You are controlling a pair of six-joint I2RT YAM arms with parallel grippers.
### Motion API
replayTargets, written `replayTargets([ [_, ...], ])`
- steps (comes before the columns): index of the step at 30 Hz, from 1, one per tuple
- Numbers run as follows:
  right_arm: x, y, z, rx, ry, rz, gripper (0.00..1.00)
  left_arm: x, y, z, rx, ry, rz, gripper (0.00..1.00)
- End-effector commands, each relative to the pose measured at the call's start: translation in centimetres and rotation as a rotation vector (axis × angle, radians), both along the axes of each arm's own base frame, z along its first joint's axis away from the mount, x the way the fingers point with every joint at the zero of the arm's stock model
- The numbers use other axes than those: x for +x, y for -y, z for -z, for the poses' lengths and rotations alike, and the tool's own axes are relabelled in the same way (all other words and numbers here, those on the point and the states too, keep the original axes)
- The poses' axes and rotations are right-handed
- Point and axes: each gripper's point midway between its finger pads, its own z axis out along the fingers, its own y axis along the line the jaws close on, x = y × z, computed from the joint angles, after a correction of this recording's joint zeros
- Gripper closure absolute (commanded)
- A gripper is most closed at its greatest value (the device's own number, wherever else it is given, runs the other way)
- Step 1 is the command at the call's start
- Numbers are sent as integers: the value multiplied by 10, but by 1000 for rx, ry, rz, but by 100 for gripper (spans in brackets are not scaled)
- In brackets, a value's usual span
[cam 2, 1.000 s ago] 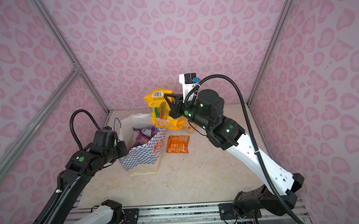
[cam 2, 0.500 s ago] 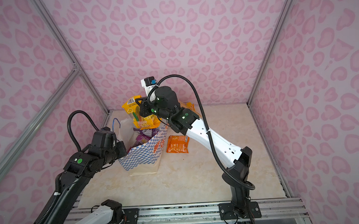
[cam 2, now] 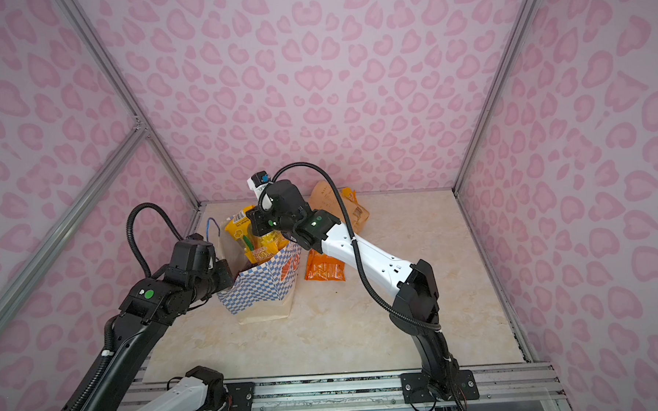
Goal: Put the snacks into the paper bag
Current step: 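Lower the mango pack into the paper bag and open the right gripper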
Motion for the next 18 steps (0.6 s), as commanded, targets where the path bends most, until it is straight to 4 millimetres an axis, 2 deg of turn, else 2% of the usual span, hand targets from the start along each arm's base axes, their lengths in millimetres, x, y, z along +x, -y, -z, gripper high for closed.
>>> replayTargets([
  [1,-7,-11,-2,24,17,-35,100,9,0,-6,-6,43,-19,97],
  [9,-31,-35,35,-53,-54,-83,98,11,0,-4,2,36,-19,97],
  [11,-24,-31,46,-93,-61,-12,57,10,-1,-4,4,37,-21,97],
  [12,-19,-28,51,-111,-66,10,47,11,-1,-4,5,37,-23,97],
  [15,-15,-24,48,-138,-66,20,39,10,-2,-4,7,37,-23,97],
  [18,-18,-16,27,-141,-7,44,32,10,-3,-2,13,33,-27,97],
])
